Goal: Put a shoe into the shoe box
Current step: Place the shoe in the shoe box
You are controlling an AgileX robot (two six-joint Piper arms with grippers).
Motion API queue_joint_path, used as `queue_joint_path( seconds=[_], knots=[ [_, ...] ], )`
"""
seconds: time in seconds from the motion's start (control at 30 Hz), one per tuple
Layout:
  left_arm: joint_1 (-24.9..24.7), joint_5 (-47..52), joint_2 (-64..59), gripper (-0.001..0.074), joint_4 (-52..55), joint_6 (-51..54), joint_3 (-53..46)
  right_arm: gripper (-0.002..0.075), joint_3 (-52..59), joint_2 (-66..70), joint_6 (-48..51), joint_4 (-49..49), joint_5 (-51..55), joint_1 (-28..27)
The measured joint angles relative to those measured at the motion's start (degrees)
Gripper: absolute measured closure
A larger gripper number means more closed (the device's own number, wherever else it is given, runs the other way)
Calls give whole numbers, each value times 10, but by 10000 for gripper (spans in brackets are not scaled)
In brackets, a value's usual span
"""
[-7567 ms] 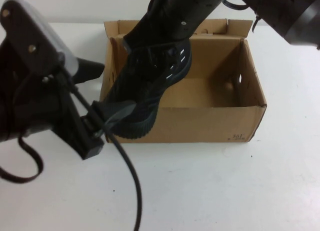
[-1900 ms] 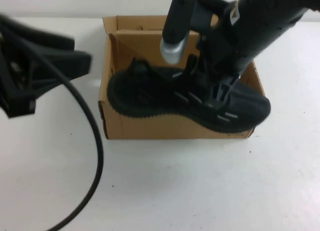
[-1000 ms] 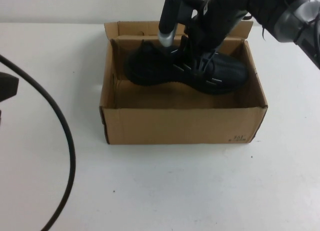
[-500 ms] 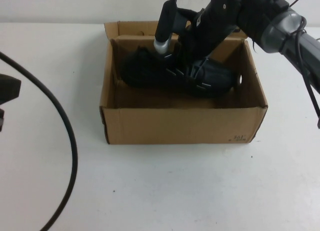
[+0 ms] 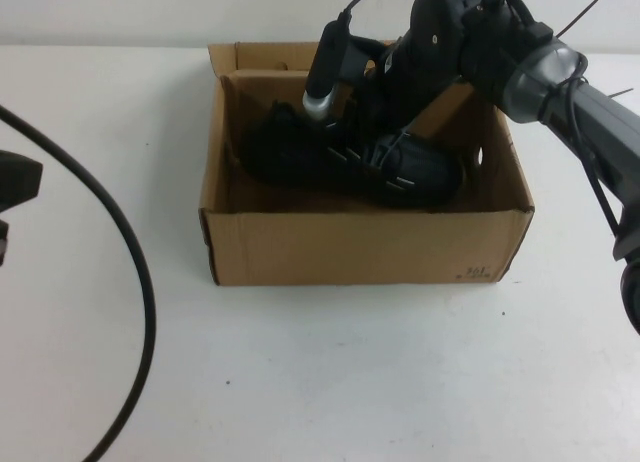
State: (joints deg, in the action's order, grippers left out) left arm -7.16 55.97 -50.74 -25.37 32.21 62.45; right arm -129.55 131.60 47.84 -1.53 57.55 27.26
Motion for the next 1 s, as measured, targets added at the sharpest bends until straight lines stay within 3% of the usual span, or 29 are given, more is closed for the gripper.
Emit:
queue_joint_path(
  seconds=[0.2, 0.47, 0.63, 0.73, 0.9, 1.0],
  knots=[
    [0, 4, 0, 736, 0, 0, 0, 678, 0, 0, -5, 0, -8, 0],
    [0, 13, 0, 736, 0, 0, 0, 389, -3, 0, -60, 8, -31, 0],
    [0, 14, 0, 736, 0, 1, 0, 346, -3, -19, -102, 28, -33, 0],
    [0, 15, 0, 736, 0, 12, 0, 380, -3, -45, -117, 35, -33, 0],
    [-3, 35, 10, 736, 18, 86, 0, 639, -3, -114, -130, 31, -13, 0],
    [-21, 42, 36, 736, 68, 103, 0, 713, -3, -169, -155, 28, 7, -2]
  ],
)
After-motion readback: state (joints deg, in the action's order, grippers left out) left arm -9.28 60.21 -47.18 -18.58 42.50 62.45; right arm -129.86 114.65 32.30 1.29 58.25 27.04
